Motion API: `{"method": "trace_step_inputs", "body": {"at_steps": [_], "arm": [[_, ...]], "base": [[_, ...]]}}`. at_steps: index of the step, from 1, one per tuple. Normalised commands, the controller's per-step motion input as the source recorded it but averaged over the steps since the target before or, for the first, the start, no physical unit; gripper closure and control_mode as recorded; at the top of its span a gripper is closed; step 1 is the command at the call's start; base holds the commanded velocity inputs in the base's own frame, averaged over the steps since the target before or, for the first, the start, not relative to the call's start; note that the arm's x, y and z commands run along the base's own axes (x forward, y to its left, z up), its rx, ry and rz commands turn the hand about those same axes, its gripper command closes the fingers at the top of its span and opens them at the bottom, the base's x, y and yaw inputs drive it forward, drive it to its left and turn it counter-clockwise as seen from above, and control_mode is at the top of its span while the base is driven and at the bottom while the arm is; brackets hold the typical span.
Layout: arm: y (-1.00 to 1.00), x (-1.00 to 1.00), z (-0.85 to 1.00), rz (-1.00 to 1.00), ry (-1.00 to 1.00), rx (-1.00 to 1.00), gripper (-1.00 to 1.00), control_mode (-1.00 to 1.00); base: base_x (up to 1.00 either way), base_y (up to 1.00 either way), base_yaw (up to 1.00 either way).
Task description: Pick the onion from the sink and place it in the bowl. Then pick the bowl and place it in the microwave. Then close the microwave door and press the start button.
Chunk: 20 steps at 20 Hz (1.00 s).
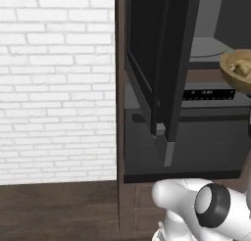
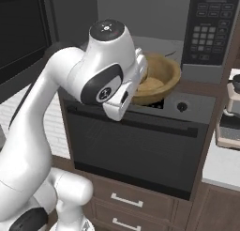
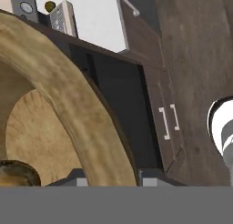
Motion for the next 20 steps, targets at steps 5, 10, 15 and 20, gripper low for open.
{"method": "trace_step_inputs", "body": {"at_steps": [5,10,15,20], "arm": [[0.32,0.72,0.51,0.02,-0.2,0.05,1.0,-1.0],[0.37,0.72,0.37,0.03,-0.17,0.0,1.0,-1.0],[0.21,0.76,0.09,0.04,-0.08,0.0,1.0,-1.0],[0.06,0.87,0.06,0.06,0.0,0.0,1.0,-1.0]], "base": [[0.0,0.0,0.0],[0.0,0.0,0.0],[0.0,0.0,0.0],[0.0,0.0,0.0]]}}
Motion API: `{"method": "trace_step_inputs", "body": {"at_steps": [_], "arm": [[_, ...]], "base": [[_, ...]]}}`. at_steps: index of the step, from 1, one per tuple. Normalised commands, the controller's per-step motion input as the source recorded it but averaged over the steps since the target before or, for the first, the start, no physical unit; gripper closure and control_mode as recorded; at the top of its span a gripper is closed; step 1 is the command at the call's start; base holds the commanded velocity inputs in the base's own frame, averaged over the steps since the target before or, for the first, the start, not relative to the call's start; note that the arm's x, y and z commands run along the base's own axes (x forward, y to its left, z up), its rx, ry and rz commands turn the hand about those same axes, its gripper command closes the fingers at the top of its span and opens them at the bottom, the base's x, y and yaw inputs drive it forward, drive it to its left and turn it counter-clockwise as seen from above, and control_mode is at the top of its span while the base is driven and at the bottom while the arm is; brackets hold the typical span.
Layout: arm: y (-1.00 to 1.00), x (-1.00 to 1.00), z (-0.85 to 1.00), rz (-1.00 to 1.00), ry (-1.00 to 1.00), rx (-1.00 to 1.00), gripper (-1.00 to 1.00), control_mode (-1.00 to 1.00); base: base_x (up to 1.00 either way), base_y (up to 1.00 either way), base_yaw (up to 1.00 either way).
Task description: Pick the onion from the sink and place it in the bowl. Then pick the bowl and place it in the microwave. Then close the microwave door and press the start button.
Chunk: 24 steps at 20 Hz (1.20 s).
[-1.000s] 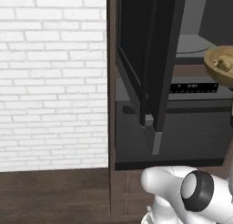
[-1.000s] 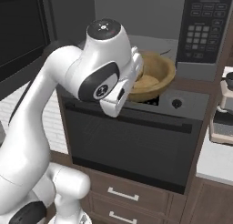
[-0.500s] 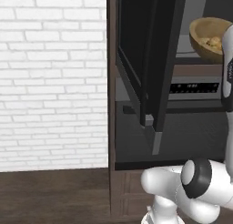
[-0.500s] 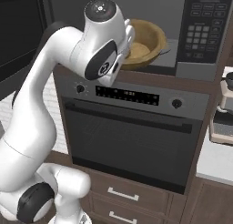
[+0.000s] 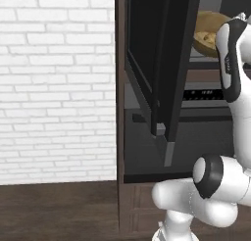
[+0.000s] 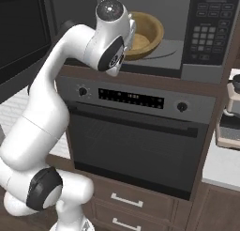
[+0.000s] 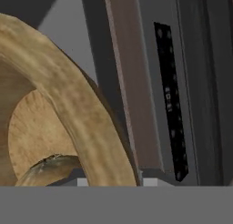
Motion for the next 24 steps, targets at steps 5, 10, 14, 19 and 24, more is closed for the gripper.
{"method": "trace_step_inputs", "body": {"at_steps": [5,10,14,19,24], "arm": [[0.0,0.83,0.18,0.14,0.07,0.0,1.0,-1.0],[0.0,0.55,0.01,0.16,0.02,0.0,1.0,-1.0],[0.0,0.3,0.0,0.13,0.0,0.0,1.0,-1.0],[0.17,0.24,-0.2,0.06,0.01,-0.01,-1.0,-1.0],[0.03,-0.04,-0.02,0.0,-0.08,0.0,-1.0,-1.0]], "base": [[0.0,0.0,0.0],[0.0,0.0,0.0],[0.0,0.0,0.0],[0.0,0.0,0.0],[0.0,0.0,0.0]]}}
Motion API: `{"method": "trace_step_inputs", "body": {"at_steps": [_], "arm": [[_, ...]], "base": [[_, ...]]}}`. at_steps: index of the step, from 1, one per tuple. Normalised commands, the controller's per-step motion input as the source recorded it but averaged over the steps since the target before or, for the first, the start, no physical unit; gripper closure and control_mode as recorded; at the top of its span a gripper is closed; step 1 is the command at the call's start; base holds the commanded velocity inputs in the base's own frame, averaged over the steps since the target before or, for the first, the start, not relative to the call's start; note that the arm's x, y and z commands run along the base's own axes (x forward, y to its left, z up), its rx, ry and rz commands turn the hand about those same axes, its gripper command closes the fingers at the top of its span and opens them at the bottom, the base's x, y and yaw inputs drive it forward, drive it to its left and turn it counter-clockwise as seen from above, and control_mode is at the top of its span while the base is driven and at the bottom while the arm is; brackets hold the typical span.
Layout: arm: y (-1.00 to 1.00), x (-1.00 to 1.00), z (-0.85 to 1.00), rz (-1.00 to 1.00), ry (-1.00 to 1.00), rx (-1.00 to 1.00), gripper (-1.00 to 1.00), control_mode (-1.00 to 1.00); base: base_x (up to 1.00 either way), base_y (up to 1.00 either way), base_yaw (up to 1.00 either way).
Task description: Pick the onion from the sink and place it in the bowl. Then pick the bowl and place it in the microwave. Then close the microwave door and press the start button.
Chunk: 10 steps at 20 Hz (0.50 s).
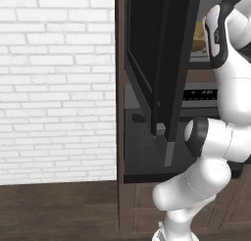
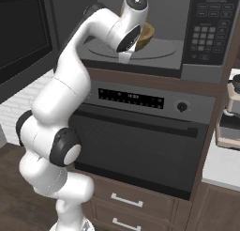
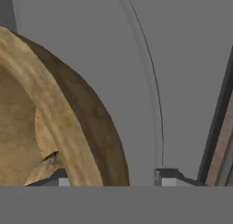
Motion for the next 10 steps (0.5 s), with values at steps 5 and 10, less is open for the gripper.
{"method": "trace_step_inputs", "body": {"at_steps": [5,10], "arm": [[0.0,-0.62,-0.02,0.01,-0.2,0.0,-1.0,-1.0],[0.0,-0.9,-0.22,0.0,-0.09,0.0,-1.0,-1.0]], "base": [[0.0,0.0,0.0],[0.0,0.0,0.0]]}}
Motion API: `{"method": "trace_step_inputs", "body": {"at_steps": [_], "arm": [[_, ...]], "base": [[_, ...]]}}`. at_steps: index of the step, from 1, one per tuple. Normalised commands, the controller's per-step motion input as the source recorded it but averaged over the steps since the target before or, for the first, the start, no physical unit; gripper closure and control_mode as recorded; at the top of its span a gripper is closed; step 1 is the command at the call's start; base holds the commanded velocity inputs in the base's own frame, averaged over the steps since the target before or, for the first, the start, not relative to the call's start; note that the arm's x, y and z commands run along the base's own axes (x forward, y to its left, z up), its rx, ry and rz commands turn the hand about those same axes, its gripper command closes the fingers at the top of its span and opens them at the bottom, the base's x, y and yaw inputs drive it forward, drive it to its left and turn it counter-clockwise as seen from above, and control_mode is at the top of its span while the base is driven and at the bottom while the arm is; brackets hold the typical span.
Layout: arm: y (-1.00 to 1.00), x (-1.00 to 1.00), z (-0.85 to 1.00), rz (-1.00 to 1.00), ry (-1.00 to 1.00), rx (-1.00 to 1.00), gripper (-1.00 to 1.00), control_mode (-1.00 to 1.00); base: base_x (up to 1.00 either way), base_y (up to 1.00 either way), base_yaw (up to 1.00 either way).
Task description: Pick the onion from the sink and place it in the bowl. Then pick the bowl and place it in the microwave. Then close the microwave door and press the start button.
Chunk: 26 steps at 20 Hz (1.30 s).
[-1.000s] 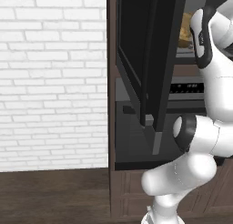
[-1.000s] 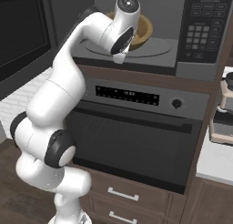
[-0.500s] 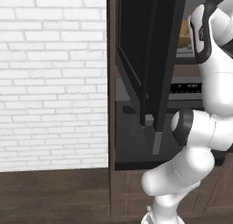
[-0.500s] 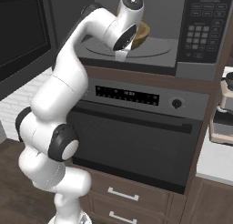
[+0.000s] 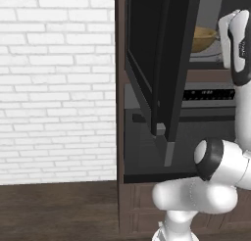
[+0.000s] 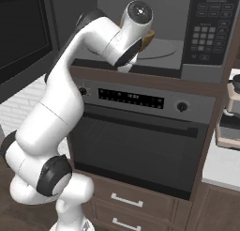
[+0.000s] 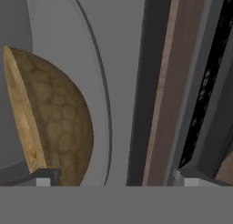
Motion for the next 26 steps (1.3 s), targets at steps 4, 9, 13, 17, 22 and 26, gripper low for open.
{"method": "trace_step_inputs", "body": {"at_steps": [4,9,13,17,22,26], "arm": [[0.0,-0.08,-0.56,0.03,0.04,-0.19,-1.0,-1.0],[0.0,-0.29,-0.34,-0.06,-0.02,-0.54,-1.0,-1.0],[0.0,-0.58,-0.07,-0.1,-0.02,-0.57,-1.0,-1.0],[-0.08,-0.09,-0.22,-0.04,0.05,-0.49,-1.0,-1.0],[-0.35,-0.3,-0.89,-0.03,0.0,-0.32,-1.0,-1.0],[-0.14,-0.09,-0.64,-0.08,0.02,-0.38,-1.0,-1.0]], "base": [[0.0,0.0,0.0],[0.0,0.0,0.0],[0.0,0.0,0.0],[0.0,0.0,0.0],[0.0,0.0,0.0],[0.0,0.0,0.0]]}}
